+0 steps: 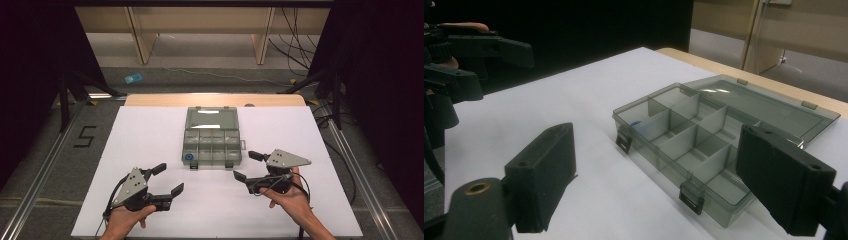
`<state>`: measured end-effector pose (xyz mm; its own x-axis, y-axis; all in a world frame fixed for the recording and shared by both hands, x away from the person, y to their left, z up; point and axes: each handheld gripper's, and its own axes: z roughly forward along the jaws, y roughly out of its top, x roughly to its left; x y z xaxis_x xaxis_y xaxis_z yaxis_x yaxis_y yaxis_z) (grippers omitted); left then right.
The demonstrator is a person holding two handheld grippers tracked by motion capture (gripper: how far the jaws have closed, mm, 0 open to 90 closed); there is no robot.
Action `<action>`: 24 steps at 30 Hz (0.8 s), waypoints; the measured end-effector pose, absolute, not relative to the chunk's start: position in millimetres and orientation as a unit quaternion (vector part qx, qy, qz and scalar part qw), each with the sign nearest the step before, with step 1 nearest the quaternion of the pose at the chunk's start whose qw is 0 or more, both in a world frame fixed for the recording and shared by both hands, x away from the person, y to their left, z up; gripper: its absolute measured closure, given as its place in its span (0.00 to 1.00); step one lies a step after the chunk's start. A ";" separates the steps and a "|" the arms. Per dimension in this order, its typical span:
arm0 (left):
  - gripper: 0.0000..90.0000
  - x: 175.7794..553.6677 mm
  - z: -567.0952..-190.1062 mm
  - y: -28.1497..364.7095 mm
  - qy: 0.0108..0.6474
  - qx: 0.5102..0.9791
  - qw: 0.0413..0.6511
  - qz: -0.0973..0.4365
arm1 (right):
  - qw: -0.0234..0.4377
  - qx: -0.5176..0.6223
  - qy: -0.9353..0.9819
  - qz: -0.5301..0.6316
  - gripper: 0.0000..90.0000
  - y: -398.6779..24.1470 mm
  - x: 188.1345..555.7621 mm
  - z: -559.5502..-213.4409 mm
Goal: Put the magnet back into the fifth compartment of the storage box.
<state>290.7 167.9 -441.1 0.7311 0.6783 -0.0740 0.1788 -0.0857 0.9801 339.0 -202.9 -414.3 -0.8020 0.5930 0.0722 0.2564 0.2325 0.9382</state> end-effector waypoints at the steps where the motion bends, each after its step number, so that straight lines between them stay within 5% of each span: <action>1: 0.18 290.7 -441.2 167.9 0.303 0.707 0.604 0.206 | 0.162 0.275 0.767 0.557 0.19 -203.9 338.9 -415.1; 24: 0.18 290.2 -441.3 167.1 0.301 0.709 0.604 0.205 | 0.160 0.293 0.761 0.556 0.19 -219.4 326.4 -421.9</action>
<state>290.2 167.1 -441.3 0.7350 0.6742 -0.0728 0.1793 -0.0896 0.9797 326.4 -219.4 -421.9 -0.7772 0.6237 0.0827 0.2681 0.2094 0.9404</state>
